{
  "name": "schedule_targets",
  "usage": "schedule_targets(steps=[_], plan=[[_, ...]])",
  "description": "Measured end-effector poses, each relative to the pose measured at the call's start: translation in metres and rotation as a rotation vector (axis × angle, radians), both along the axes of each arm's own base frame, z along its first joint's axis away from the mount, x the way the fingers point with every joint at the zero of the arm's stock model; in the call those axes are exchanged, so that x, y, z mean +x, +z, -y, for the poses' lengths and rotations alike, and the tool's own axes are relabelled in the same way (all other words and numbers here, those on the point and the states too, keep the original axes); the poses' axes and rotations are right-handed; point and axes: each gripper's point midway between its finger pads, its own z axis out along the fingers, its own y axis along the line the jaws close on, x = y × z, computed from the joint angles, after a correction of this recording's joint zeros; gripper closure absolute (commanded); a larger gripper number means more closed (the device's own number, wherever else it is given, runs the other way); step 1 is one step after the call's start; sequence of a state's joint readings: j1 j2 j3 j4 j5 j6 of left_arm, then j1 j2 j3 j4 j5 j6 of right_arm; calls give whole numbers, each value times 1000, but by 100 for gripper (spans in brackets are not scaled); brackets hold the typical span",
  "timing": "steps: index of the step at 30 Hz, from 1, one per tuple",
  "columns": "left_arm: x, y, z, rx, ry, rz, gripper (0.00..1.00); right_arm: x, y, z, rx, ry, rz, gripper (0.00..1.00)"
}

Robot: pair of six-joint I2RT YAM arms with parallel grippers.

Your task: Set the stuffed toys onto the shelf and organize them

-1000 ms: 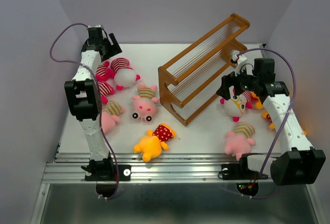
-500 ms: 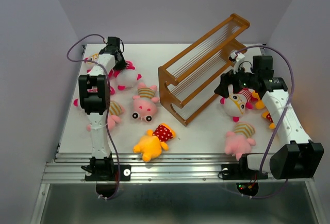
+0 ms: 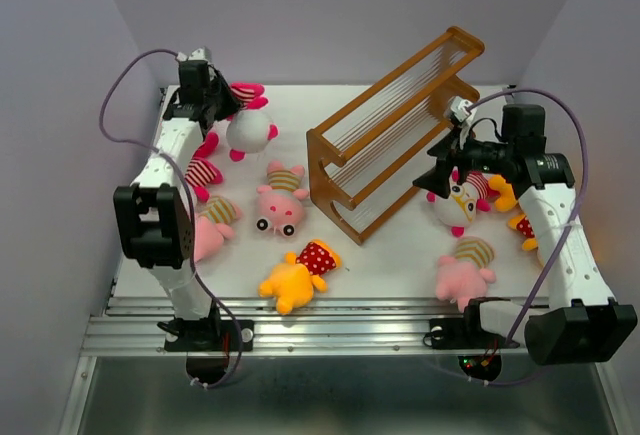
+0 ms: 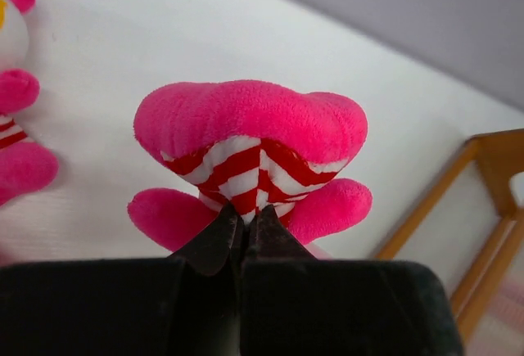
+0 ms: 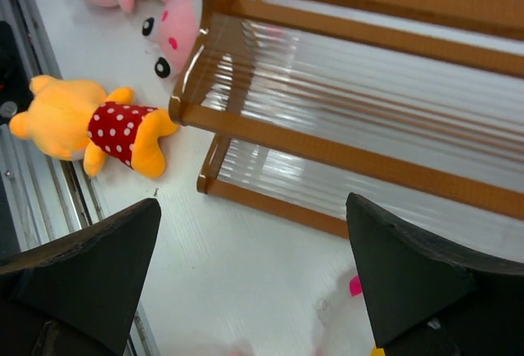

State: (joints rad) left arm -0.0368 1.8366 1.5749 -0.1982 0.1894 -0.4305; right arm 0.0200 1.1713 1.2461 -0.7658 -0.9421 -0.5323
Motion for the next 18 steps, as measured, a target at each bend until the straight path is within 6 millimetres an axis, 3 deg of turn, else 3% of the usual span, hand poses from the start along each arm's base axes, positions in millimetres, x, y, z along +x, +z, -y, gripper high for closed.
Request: schedule_targets(steps=[5,8,12,18], plan=[[-34,130,6,-109,18,334,100,-5,33,-13,73,101,38,0],[-59,182,9,-177,20,476,100,1,48,-20,131,126,7,0],[-83,225,22,-260,-6,586,100,17,66,-32,230,111,-87,0],[-111,253,92,-375,-130,635,100,36,108,-80,311,170,-180,1]])
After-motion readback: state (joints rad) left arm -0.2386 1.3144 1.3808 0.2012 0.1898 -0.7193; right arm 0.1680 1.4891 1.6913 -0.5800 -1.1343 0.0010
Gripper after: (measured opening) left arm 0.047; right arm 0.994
